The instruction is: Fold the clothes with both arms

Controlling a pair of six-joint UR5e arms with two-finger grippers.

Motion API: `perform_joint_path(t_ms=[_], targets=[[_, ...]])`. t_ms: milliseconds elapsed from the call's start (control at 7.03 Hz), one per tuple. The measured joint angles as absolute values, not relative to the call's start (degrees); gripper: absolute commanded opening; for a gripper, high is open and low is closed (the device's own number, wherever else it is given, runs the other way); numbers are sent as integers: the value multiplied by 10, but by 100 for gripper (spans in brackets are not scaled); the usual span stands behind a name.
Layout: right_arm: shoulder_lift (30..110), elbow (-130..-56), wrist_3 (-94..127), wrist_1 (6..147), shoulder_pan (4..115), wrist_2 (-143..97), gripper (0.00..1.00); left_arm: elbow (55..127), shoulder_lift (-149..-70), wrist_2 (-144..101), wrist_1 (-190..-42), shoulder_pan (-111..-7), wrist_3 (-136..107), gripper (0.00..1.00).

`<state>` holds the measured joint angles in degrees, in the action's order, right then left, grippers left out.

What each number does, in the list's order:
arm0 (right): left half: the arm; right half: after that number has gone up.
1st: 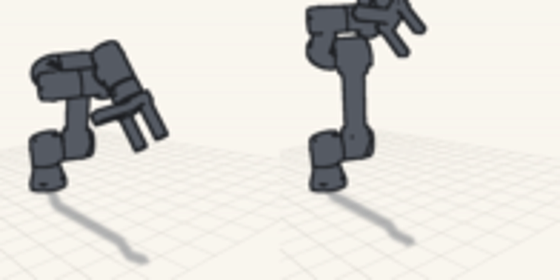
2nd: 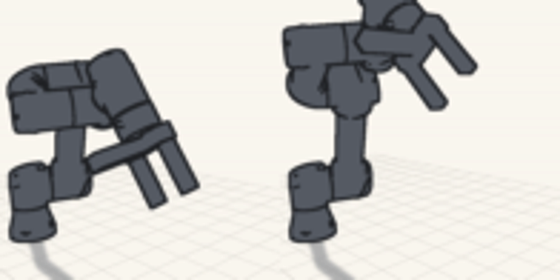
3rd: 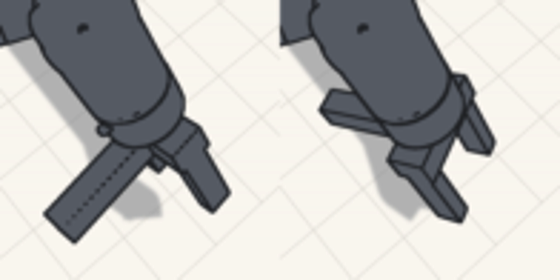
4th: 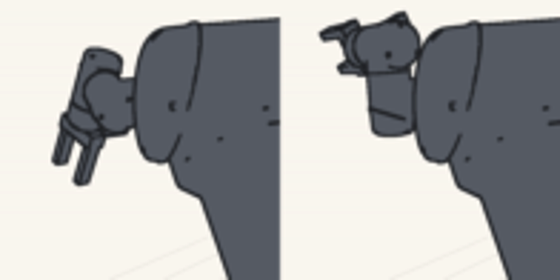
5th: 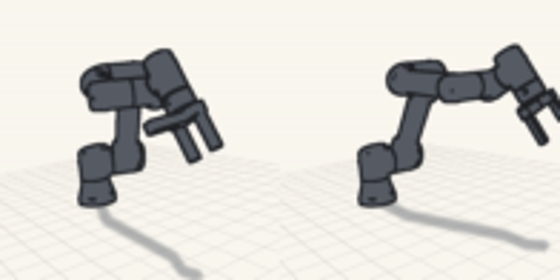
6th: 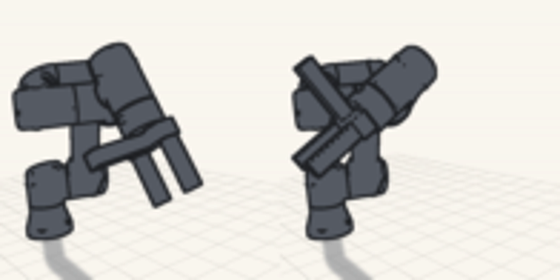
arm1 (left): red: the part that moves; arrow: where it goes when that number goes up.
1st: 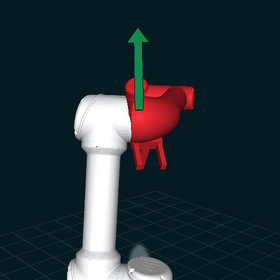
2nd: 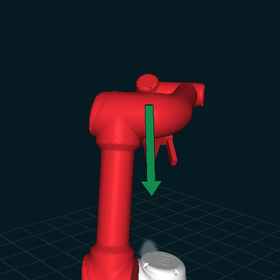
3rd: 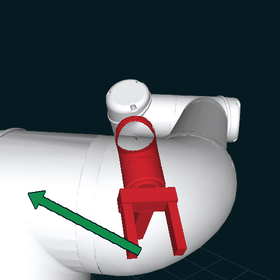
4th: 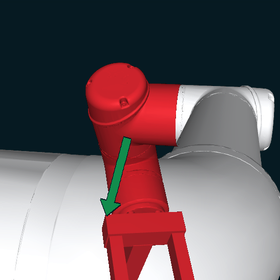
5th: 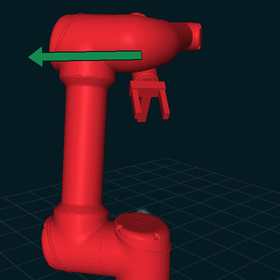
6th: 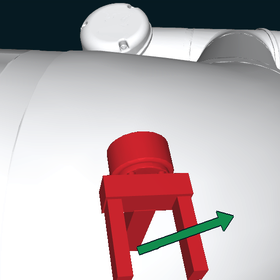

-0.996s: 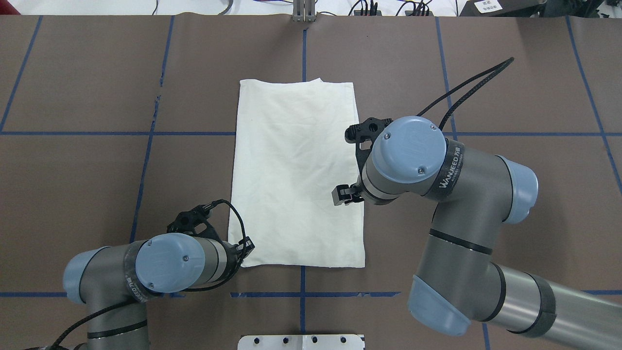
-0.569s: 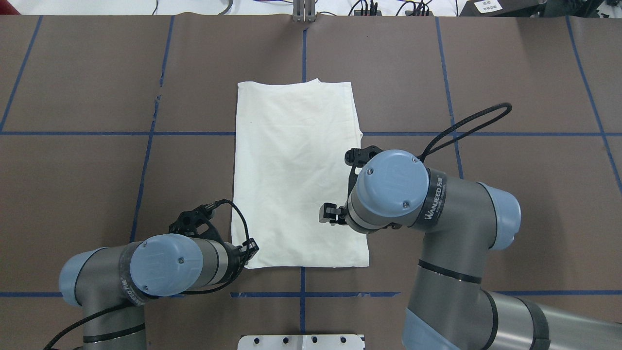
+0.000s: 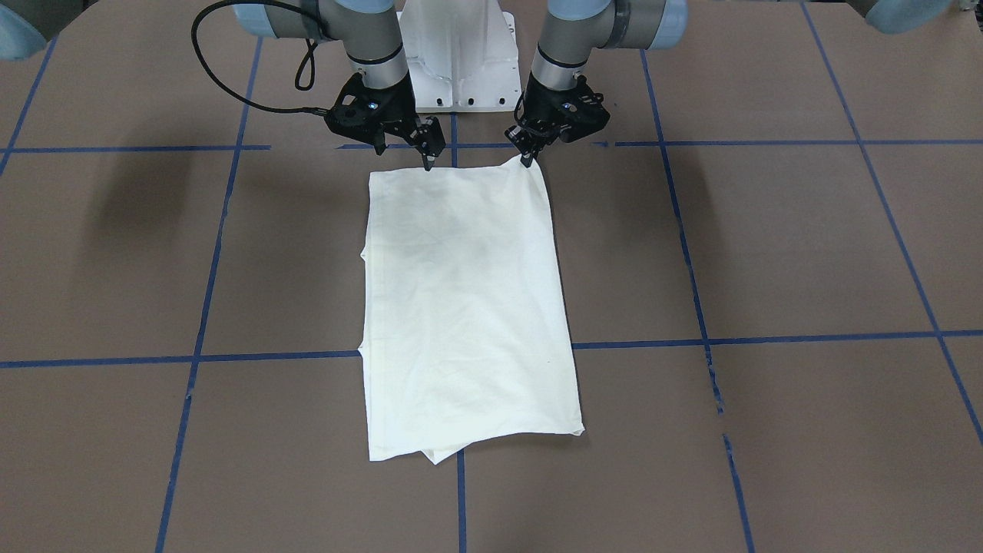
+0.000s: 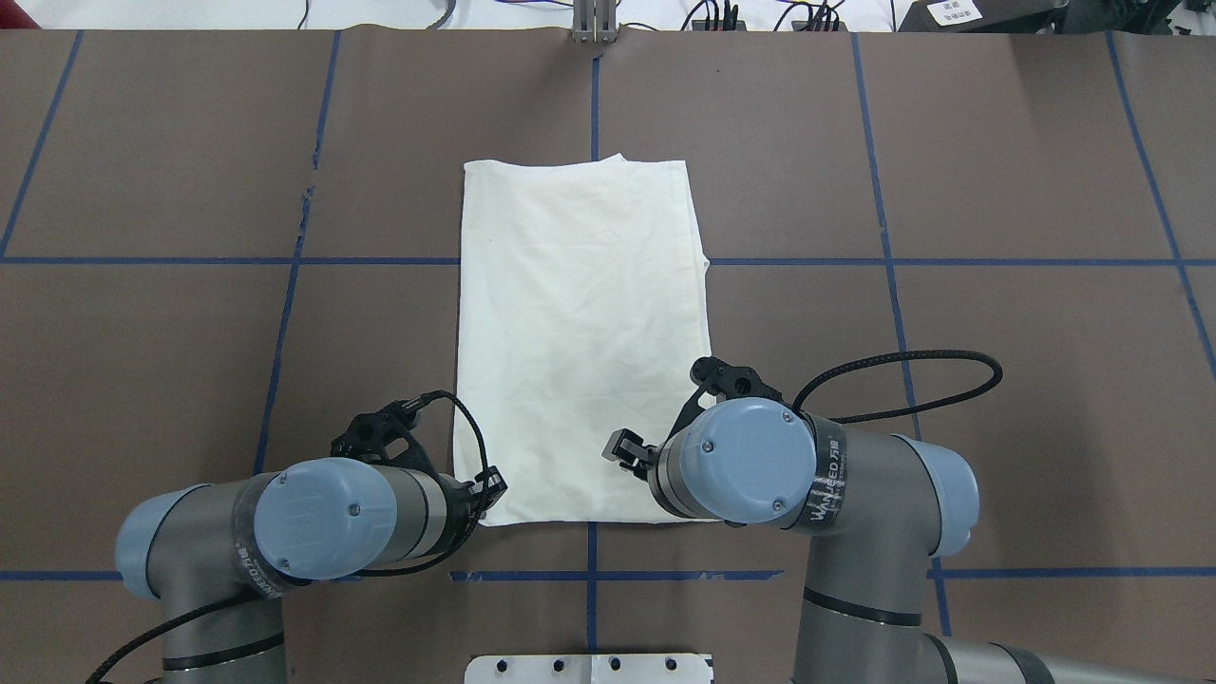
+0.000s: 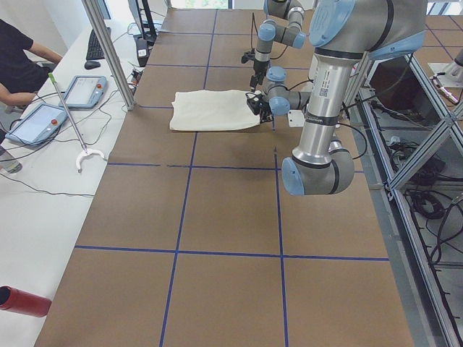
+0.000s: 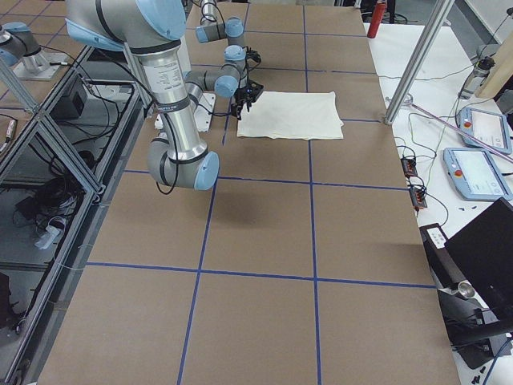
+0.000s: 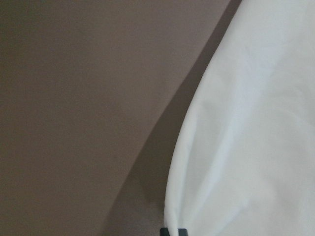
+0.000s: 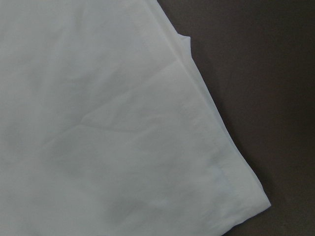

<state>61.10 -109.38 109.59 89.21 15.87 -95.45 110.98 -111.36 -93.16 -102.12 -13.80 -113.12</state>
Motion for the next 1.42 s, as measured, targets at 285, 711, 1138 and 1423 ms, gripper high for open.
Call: perform_joint_path(t_ms=[285, 711, 1138, 1423], targets=[[612, -1068, 1143, 881, 149, -938, 100, 1109, -1116, -932, -1021, -138, -1131, 0], [611, -1046, 1156, 880, 141, -931, 100, 1107, -1116, -932, -1022, -138, -1131, 0], [609, -1036, 1156, 880, 141, -931, 100, 1106, -1116, -932, -1023, -138, -1131, 0], [609, -1030, 1156, 879, 141, -932, 100, 1106, -1116, -932, -1023, -138, -1131, 0]])
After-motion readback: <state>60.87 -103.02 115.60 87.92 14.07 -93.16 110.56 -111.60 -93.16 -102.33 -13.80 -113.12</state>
